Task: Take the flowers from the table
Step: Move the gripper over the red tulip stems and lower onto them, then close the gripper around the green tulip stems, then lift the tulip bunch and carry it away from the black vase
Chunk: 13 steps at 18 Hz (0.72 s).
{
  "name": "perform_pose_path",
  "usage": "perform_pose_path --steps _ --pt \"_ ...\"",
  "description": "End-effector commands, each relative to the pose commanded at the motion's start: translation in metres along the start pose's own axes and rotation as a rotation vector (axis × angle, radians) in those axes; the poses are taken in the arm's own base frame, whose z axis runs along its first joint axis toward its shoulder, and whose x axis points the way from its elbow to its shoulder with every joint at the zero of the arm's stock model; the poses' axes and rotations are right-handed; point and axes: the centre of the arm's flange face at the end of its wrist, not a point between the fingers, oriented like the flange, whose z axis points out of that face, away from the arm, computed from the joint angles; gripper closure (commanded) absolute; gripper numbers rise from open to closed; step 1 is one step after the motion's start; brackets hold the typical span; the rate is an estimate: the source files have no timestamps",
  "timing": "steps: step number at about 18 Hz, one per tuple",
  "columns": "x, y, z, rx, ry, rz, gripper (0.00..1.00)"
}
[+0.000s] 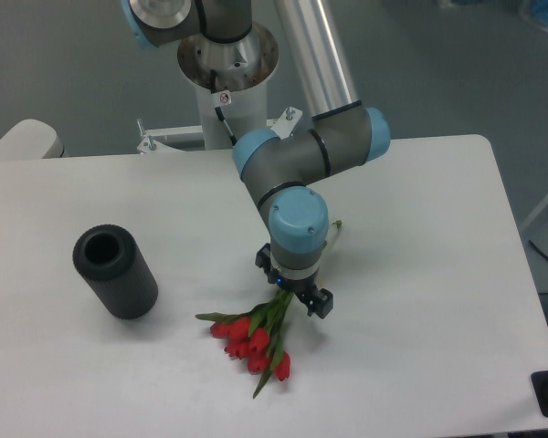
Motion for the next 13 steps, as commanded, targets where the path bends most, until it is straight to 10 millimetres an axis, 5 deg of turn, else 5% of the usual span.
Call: perform_pose_path --steps 1,7,9,13 --pt "0.000 -0.001 0.005 -0.005 0.000 -0.002 0.03" --pt "0.001 -0.004 0.006 -0.006 -0.002 -0.022 0.72" --pt "-0.004 -0.004 0.002 -0.001 -0.011 -0.028 0.86" --pt "-0.018 -0.001 -0.010 0.020 -0.029 -0.031 1.00"
